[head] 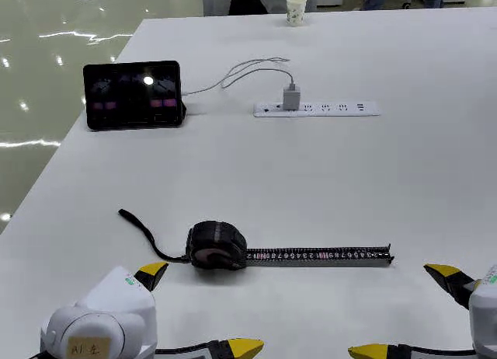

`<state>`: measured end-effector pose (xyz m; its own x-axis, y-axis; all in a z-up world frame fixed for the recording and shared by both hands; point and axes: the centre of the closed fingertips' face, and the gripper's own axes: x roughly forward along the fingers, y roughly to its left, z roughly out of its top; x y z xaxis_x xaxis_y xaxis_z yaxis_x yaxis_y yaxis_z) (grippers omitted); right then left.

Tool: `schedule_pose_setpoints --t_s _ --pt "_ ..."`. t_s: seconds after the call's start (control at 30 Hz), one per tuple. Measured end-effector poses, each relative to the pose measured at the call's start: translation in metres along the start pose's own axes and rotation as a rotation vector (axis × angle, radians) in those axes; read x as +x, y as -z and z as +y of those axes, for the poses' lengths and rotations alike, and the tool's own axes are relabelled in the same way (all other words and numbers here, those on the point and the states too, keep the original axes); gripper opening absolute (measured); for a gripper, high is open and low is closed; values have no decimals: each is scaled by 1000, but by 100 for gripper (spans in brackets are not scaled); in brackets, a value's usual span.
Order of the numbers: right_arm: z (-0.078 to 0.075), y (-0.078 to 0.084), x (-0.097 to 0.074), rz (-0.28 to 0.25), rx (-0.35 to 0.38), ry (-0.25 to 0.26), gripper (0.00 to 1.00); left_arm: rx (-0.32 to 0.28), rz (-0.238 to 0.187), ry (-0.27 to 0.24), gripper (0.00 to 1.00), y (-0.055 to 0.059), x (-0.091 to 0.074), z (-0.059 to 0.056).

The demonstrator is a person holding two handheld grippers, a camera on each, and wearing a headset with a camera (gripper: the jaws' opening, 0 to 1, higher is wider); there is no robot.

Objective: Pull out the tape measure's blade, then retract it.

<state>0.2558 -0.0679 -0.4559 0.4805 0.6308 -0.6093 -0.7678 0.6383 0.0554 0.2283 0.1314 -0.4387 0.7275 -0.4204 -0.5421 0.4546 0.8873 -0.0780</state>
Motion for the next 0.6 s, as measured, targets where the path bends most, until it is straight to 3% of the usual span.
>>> schedule_pose_setpoints --t_s 0.6 --pt "19 -20 -5 -37 80 31 99 -66 -30 -95 99 -11 -13 1"
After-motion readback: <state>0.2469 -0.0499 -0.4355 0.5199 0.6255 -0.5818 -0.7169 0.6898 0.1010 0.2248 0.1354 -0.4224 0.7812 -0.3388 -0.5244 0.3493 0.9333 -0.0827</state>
